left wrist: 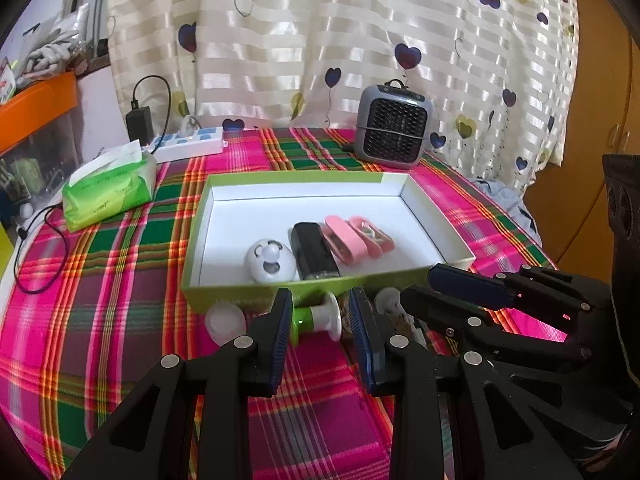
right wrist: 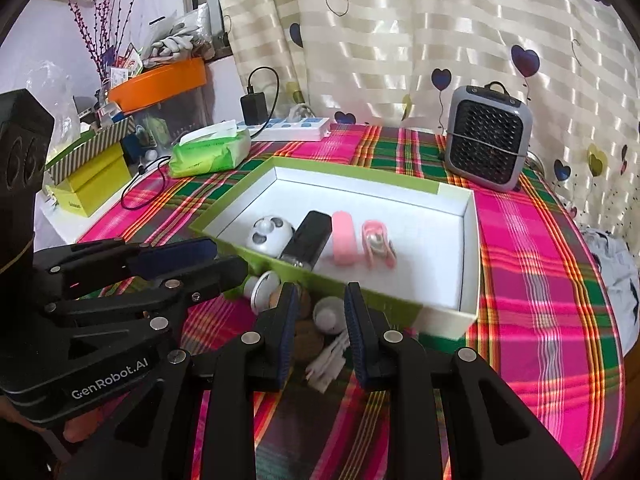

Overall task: Organize objects
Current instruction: 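Open both grippers to release the items and withdraw from the box, then move the left gripper to the green-white spool while the right gripper approaches the white USB cable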

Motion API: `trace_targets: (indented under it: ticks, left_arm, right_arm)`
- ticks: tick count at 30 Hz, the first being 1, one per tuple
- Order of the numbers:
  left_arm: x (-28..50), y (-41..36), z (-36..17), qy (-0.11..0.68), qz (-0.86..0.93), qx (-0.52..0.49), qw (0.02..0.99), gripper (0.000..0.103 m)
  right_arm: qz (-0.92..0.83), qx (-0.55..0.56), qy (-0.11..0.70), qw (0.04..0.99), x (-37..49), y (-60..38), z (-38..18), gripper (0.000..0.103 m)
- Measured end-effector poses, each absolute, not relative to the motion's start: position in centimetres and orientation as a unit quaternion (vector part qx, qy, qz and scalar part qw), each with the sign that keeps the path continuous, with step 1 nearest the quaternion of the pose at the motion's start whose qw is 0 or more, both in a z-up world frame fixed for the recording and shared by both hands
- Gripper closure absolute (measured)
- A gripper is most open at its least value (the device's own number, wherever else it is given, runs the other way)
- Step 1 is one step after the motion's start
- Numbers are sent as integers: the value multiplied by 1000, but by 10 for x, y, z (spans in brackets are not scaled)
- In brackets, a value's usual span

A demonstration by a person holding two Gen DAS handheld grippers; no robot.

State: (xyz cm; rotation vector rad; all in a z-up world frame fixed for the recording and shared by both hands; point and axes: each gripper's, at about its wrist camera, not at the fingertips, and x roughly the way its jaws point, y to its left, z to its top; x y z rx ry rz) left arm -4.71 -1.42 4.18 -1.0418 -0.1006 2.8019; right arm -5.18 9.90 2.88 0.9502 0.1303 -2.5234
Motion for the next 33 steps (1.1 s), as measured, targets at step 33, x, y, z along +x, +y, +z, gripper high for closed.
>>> trace_targets:
  ticks: [33]
  left_arm:
    - [-48, -15, 25, -29, 925, -371, 71, 73]
  right_arm:
    - [-900, 362, 26, 240, -53, 110, 13, 65]
